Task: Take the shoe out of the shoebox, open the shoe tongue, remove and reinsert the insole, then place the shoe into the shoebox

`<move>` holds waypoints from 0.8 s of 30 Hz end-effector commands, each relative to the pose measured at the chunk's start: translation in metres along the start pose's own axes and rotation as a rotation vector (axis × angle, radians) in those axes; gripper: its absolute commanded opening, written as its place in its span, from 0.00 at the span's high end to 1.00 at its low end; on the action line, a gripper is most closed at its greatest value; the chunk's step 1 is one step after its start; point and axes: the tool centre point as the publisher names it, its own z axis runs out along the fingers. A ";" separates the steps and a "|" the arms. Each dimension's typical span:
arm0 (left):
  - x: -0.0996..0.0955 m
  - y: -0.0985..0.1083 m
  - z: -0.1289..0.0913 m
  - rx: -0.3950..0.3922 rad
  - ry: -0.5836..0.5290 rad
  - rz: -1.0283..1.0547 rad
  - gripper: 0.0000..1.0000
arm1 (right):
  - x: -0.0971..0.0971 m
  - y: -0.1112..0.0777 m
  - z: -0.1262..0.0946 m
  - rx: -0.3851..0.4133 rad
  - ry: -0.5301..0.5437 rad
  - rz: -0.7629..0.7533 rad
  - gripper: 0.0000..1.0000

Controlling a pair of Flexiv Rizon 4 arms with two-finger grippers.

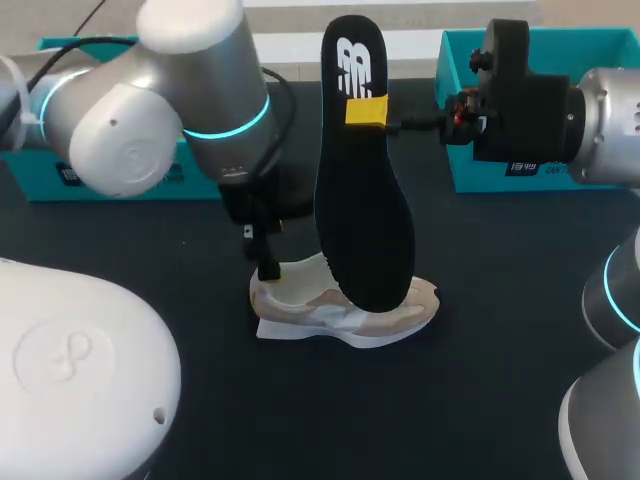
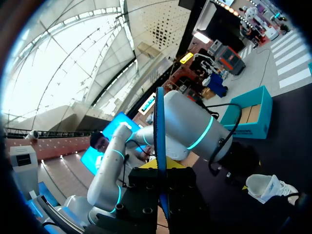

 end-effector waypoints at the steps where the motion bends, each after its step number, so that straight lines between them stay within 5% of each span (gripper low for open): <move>1: -0.004 -0.010 0.007 -0.065 0.008 -0.003 0.00 | 0.001 0.000 0.004 0.000 -0.005 0.002 1.00; 10: -0.013 -0.035 0.030 -0.086 0.003 0.001 0.00 | 0.001 0.000 0.004 0.000 -0.005 0.002 1.00; 16: -0.022 -0.051 0.046 -0.028 -0.013 0.002 0.00 | 0.001 0.000 0.004 0.000 -0.005 0.002 1.00; 20: -0.025 -0.058 0.060 -0.041 -0.004 0.005 0.30 | 0.001 0.000 0.004 0.000 -0.005 0.002 1.00; 24: -0.026 -0.060 0.070 -0.030 0.002 0.005 0.30 | 0.001 0.000 0.004 0.000 -0.005 0.002 1.00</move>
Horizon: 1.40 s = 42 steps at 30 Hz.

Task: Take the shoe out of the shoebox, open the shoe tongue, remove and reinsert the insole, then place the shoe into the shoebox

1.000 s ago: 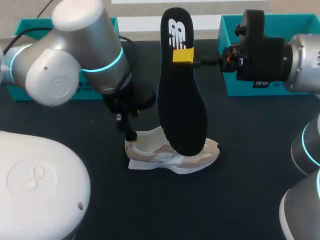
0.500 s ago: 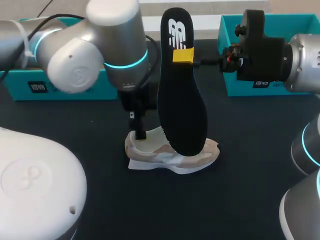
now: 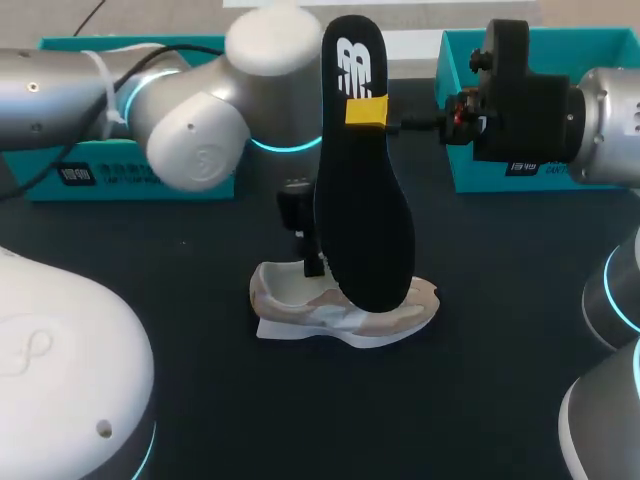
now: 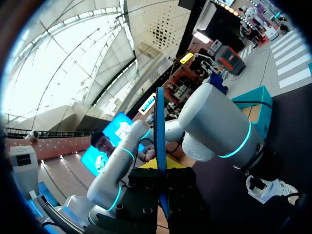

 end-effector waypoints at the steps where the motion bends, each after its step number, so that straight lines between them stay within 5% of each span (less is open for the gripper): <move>1: -0.006 -0.007 0.019 0.014 0.015 -0.010 0.38 | 0.001 0.000 0.004 0.000 -0.005 0.002 1.00; 3: -0.006 -0.009 0.023 0.010 0.011 -0.011 0.58 | 0.001 0.000 0.004 0.000 -0.005 0.002 1.00; 14: -0.001 -0.014 0.035 0.007 0.022 -0.007 0.65 | 0.001 0.000 0.004 0.000 -0.005 0.002 1.00; 16: 0.000 -0.014 0.038 0.005 0.026 -0.013 0.73 | 0.001 0.000 0.004 0.000 -0.005 0.002 1.00; 19: 0.000 -0.014 0.040 -0.003 0.026 -0.021 1.00 | 0.001 0.000 0.004 0.000 -0.005 0.002 1.00; 34: -0.002 -0.014 0.031 -0.018 0.153 -0.022 1.00 | 0.001 0.000 0.004 0.000 -0.005 0.002 1.00; 42: -0.001 -0.012 0.014 -0.003 0.329 0.314 1.00 | 0.001 0.000 0.004 0.000 -0.005 0.002 1.00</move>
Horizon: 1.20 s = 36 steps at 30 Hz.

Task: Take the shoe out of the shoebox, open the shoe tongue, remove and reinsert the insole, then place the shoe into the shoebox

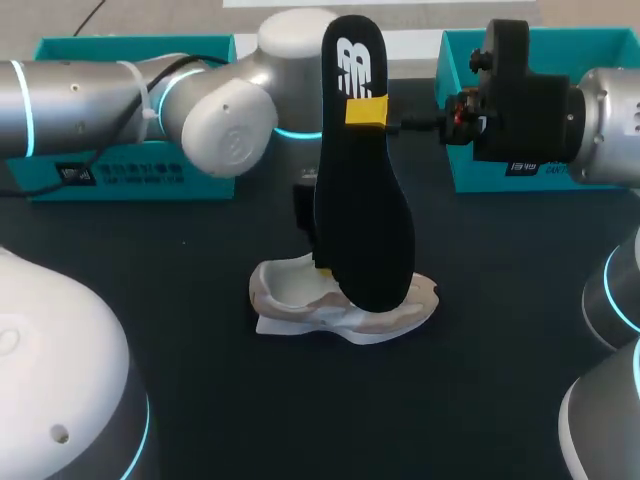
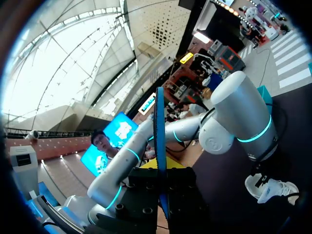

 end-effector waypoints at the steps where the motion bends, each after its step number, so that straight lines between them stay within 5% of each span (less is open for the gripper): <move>1: -0.003 0.002 -0.013 0.011 0.126 0.254 1.00 | 0.001 0.000 0.004 0.000 -0.005 0.002 1.00; 6: -0.001 0.003 -0.020 0.002 0.150 0.561 1.00 | 0.001 0.000 0.004 0.000 -0.005 0.002 1.00; 9: 0.004 -0.002 -0.024 -0.065 0.040 0.686 1.00 | 0.001 0.000 0.004 0.000 -0.005 0.002 1.00; 25: 0.004 -0.004 -0.028 -0.073 0.011 0.673 1.00 | 0.001 0.000 0.004 0.000 -0.005 0.002 1.00; 36: -0.008 -0.015 -0.032 -0.112 0.317 1.182 1.00 | 0.001 0.000 0.004 0.000 -0.005 0.002 1.00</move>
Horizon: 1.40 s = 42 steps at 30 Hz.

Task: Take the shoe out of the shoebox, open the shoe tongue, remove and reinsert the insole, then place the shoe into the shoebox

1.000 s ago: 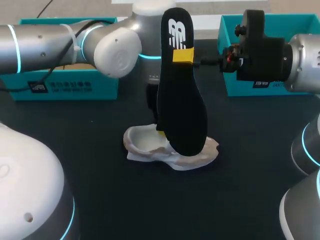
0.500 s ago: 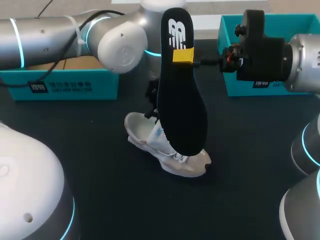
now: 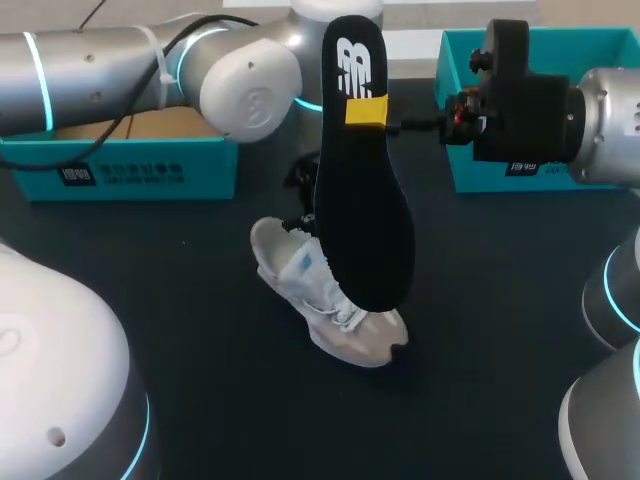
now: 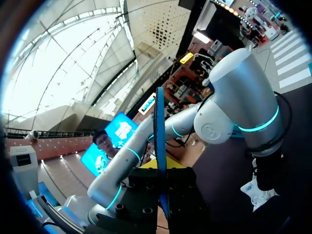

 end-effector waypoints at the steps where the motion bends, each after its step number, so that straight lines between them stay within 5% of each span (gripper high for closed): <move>1: -0.015 0.004 -0.005 0.038 0.213 0.290 1.00 | 0.001 0.000 0.004 0.000 -0.005 0.002 1.00; 8: -0.011 -0.001 -0.015 0.051 0.347 0.616 1.00 | 0.001 0.000 0.004 0.000 -0.005 0.002 1.00; 14: -0.014 -0.003 -0.013 -0.082 0.392 0.759 1.00 | 0.001 0.000 0.004 0.000 -0.005 0.002 1.00; 23: -0.025 -0.005 -0.007 -0.148 0.337 0.642 1.00 | 0.001 0.000 0.004 0.000 -0.005 0.002 1.00; 42: -0.027 -0.015 0.025 -0.138 0.391 0.541 1.00 | 0.001 0.000 0.004 0.000 -0.005 0.002 1.00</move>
